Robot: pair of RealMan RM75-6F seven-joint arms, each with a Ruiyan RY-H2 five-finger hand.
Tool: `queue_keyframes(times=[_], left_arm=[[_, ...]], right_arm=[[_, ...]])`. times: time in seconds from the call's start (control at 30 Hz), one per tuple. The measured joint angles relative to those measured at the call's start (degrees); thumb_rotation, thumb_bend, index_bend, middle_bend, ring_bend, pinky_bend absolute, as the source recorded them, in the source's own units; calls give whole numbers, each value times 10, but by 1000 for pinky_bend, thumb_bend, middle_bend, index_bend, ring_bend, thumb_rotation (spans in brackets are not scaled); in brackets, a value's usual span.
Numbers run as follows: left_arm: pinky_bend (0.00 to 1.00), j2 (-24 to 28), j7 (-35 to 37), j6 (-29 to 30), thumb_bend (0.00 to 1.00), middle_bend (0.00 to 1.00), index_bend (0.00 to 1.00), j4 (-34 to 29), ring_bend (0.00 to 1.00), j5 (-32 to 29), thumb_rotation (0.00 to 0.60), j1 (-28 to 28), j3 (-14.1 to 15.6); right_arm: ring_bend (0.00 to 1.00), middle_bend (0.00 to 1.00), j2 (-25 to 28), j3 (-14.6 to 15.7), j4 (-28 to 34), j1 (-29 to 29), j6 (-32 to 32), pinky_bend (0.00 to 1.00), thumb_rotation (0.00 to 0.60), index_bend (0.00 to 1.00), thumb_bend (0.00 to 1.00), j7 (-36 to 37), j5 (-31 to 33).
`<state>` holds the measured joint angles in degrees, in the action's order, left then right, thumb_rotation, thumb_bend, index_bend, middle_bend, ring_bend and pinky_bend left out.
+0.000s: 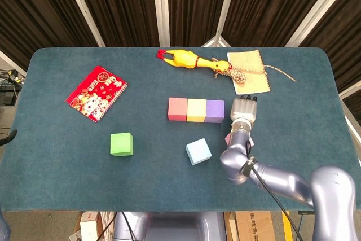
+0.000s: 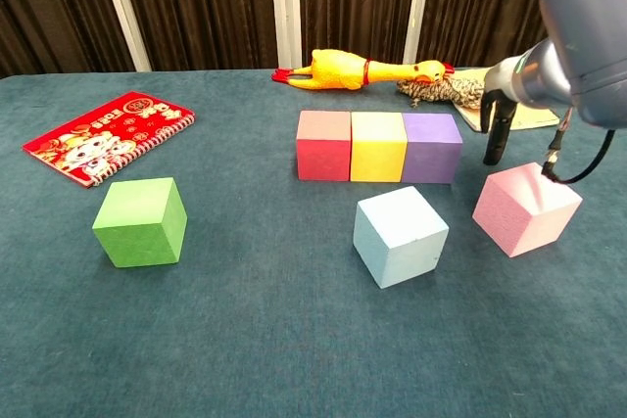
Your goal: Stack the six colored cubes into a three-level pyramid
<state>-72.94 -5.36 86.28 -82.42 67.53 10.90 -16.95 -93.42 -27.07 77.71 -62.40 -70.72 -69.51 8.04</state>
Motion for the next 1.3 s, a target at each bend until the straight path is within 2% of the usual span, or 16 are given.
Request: queue_keyframes(times=[0.27, 0.43, 0.57, 0.7, 0.9, 1.1, 1.3], left_arm=[[68, -1, -2, 3, 159, 0, 132, 0, 31, 7, 600, 0, 3], [68, -3, -3, 7, 159, 0, 132, 0, 31, 16, 600, 1, 6], [68, -5, -2, 15, 159, 0, 132, 5, 31, 19, 600, 0, 5], [68, -8, 0, 26, 159, 0, 132, 9, 30, 22, 600, -1, 2], [68, -14, -2, 28, 159, 0, 132, 12, 30, 23, 600, 0, 0], [68, -17, -8, 25, 159, 0, 132, 12, 29, 20, 600, 2, 0], [67, -22, -12, 34, 159, 0, 132, 16, 4, 28, 600, 3, 1]], right_arm=[[10, 157, 63, -19, 65, 28, -28, 0, 600, 303, 252, 32, -24], [9, 157, 133, -18, 147, 66, -42, 0, 600, 303, 251, 56, -63], [9, 157, 207, -1, 233, 121, -25, 0, 600, 296, 252, 98, -129], [9, 157, 288, 28, 297, 184, 30, 0, 600, 262, 252, 161, -225], [9, 157, 340, 74, 318, 254, 111, 0, 600, 244, 251, 260, -400], [8, 129, 371, 123, 318, 315, 157, 0, 600, 216, 252, 370, -596], [0, 81, 372, 181, 288, 359, 184, 0, 600, 157, 248, 474, -748]])
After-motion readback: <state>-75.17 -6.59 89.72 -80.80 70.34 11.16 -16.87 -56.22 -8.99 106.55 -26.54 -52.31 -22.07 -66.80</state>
